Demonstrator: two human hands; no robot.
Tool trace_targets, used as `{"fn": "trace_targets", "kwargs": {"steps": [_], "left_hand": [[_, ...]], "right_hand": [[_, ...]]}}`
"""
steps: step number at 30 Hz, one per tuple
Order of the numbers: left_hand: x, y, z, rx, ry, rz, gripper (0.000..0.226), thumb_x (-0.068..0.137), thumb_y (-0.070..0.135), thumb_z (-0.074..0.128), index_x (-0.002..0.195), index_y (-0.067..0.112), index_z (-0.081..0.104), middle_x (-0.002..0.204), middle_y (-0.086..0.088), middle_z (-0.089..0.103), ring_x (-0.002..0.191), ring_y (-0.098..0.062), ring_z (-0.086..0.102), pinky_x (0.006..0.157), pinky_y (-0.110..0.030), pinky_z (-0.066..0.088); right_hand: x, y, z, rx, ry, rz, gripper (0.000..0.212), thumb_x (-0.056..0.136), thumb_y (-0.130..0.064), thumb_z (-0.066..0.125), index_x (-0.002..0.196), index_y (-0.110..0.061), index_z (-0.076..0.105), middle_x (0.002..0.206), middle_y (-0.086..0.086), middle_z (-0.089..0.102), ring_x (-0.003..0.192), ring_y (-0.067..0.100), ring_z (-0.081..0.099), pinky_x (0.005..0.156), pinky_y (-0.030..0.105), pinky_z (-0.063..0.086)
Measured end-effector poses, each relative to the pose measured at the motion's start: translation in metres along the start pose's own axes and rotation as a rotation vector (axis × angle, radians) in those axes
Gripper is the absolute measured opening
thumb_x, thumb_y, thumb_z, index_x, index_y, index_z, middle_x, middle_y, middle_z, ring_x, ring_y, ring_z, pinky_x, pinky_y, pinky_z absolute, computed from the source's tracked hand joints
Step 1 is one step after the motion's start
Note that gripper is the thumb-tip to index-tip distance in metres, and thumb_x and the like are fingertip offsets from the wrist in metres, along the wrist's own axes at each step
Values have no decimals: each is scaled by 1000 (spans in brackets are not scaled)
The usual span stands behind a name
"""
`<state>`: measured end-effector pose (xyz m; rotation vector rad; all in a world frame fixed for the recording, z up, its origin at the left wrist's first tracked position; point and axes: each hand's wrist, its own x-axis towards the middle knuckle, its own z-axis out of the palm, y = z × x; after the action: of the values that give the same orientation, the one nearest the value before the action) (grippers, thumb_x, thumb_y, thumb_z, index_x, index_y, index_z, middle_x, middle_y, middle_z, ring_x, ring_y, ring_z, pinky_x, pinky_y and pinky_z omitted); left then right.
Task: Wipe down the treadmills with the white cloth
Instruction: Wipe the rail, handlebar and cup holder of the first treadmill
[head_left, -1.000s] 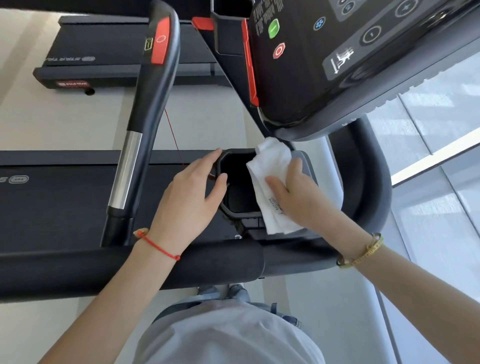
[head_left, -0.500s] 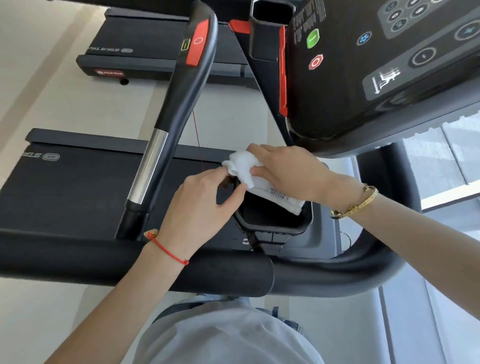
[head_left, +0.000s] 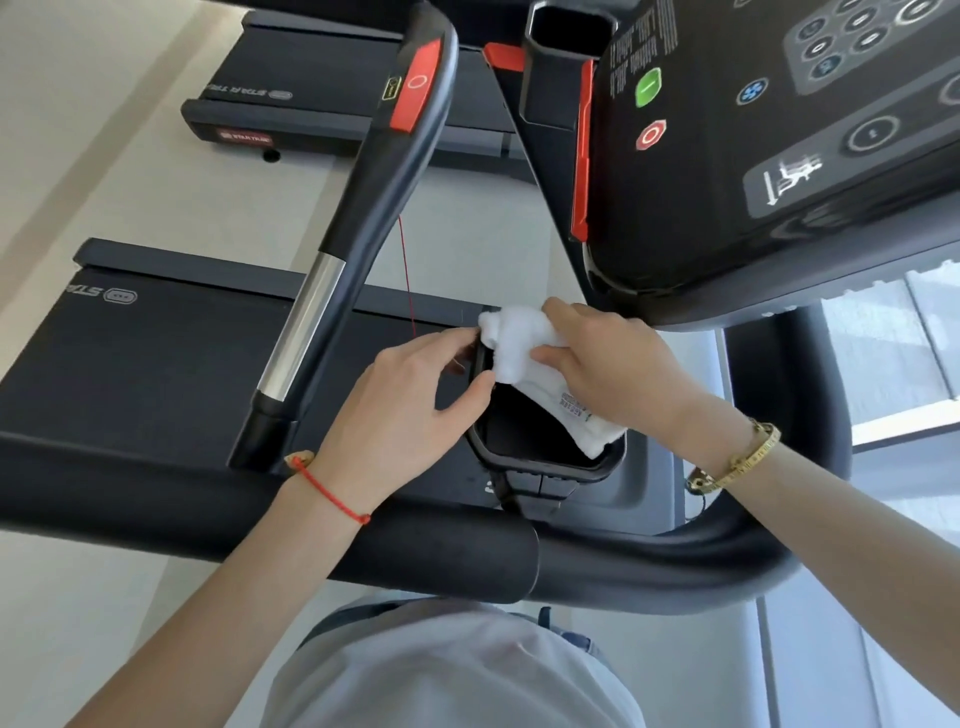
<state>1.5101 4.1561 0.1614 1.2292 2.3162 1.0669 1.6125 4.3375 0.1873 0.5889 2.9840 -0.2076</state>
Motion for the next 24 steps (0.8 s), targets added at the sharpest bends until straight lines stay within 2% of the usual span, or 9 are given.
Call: {"fn": "trace_targets", "kwargs": {"steps": [2,5,7,9,10,13,16,20,24], "left_hand": [[1,0,0,6,-7,8,51,92,50,48,135,25,58,120,11,67,105,-5,63,91,-35,55],[1,1,1,5,-22,21,51,94,43,50,142,27,51,126,10,64,110,-7,61,96,-34,53],[1,2,1,13,-29,32,54,95,42,50,146,27,47,130,8,62,114,-9,60,100,-35,52],[0,3,2,16,-30,41,55,95,41,49,147,25,46,131,6,61,116,-10,59,101,-36,51],[1,3,2,18,-31,46,55,95,41,49,147,24,46,131,6,61,116,-10,59,101,-35,51],[1,4,3,27,-24,59,52,97,35,52,147,23,46,133,6,60,116,-9,59,101,-33,51],[1,5,3,31,-15,69,51,97,33,53,146,22,48,132,5,61,115,-10,60,100,-34,51],[2,4,3,48,-11,68,49,96,31,54,145,21,49,130,4,62,111,-12,62,100,-34,51],[2,4,1,74,-47,85,51,98,33,52,147,20,46,136,3,59,117,-13,59,102,-36,50]], "right_hand": [[-1,1,1,53,19,-7,33,100,-40,44,122,-14,45,105,4,59,91,33,59,66,33,34],[-17,4,3,292,111,111,31,99,-38,48,122,-16,50,99,1,58,91,28,56,66,31,26],[-32,2,6,463,106,217,36,100,-34,48,131,-16,44,104,4,57,97,30,55,72,32,32],[-47,-4,8,572,62,314,43,101,-32,46,138,-14,33,109,9,54,94,31,55,75,34,39],[-55,-7,10,615,49,352,42,101,-30,46,136,-12,30,104,8,52,86,27,54,71,32,40],[-78,-16,17,691,33,406,26,100,-29,47,111,-14,29,80,-1,47,63,9,46,50,16,33],[-77,-17,17,729,-7,440,25,101,-31,46,104,-15,26,73,-2,45,60,7,44,50,13,33],[-52,-7,3,785,-46,509,28,103,-31,42,103,-6,30,74,-1,46,64,10,46,51,22,32],[-67,-10,2,778,-4,520,27,103,-33,41,95,-9,32,67,-4,43,51,3,44,41,14,31]]}}
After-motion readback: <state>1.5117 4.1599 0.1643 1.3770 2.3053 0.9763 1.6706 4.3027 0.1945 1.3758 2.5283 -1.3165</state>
